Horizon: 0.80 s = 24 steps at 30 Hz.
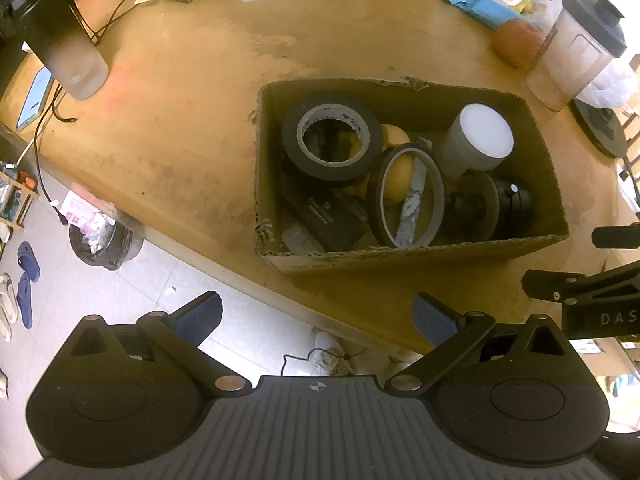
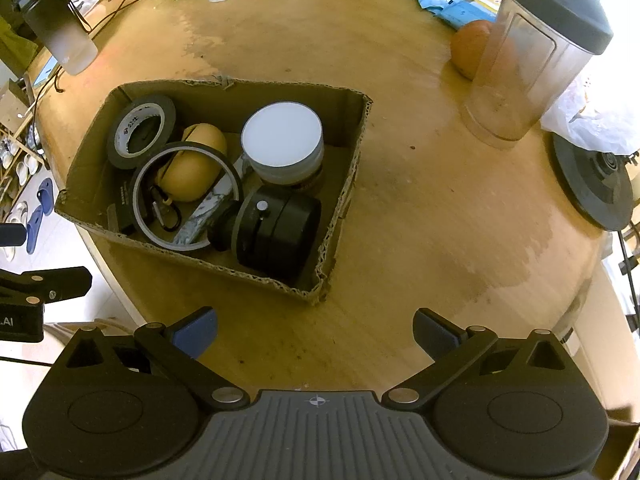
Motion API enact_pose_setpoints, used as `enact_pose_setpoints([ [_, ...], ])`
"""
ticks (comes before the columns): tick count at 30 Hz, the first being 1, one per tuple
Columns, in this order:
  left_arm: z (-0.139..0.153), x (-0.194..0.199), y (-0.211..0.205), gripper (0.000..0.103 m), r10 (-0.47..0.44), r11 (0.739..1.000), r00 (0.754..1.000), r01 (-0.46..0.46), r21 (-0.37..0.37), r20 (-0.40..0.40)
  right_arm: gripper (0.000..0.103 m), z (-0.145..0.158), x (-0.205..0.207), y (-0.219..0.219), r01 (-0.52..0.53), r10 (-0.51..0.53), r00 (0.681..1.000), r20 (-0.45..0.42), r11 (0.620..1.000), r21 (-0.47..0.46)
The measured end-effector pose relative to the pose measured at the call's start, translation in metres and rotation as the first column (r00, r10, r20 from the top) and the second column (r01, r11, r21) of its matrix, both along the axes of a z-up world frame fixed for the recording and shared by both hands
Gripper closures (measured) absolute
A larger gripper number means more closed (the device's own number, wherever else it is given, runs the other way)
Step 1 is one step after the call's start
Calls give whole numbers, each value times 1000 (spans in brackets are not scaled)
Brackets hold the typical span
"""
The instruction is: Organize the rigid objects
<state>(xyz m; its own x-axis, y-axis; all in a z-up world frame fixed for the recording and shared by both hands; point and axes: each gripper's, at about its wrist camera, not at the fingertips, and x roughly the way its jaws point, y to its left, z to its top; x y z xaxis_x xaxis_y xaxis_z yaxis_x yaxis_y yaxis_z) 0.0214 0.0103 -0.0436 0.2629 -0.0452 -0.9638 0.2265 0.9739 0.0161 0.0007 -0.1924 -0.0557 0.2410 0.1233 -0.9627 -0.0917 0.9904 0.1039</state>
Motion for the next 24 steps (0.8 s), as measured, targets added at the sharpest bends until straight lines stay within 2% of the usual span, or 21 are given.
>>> enact_pose_setpoints([
  [24, -6, 7, 25, 0, 17, 1000, 1000, -18, -8, -22, 0, -3, 4, -9, 30, -30, 999, -10, 999, 17],
])
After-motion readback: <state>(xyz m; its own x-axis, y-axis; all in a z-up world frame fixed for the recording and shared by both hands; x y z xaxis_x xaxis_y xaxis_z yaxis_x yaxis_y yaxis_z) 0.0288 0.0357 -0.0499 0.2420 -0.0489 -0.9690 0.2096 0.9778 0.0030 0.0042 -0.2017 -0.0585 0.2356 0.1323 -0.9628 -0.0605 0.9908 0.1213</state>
